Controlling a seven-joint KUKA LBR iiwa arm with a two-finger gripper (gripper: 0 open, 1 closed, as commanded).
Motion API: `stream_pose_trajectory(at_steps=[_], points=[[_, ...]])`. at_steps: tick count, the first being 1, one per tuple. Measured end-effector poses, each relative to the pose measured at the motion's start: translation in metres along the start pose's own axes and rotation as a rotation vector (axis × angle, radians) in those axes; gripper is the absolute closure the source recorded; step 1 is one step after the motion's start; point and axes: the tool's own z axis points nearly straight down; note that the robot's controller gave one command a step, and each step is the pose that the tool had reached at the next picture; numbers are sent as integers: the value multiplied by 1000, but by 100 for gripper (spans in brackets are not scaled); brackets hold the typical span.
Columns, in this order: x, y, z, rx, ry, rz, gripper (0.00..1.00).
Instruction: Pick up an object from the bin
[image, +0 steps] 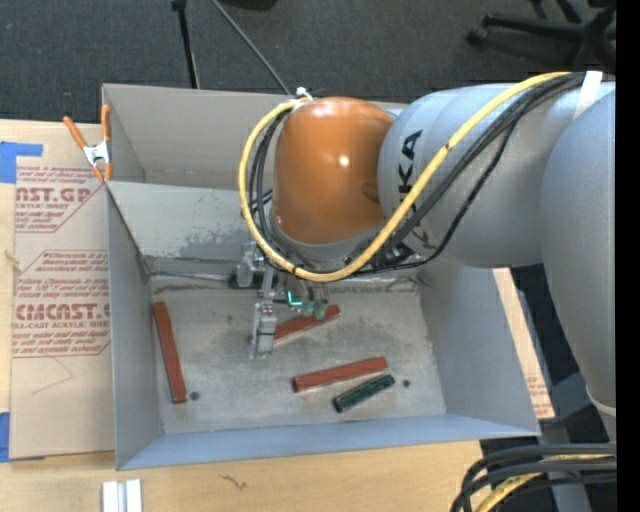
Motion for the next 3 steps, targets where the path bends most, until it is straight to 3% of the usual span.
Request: stream_pose_trajectory(at_steps=[1, 2, 3], points=[[45, -60, 128, 1, 0, -336, 0], [34, -99, 139, 2, -6, -412, 0], [34, -98, 139, 0, -6, -412, 100]])
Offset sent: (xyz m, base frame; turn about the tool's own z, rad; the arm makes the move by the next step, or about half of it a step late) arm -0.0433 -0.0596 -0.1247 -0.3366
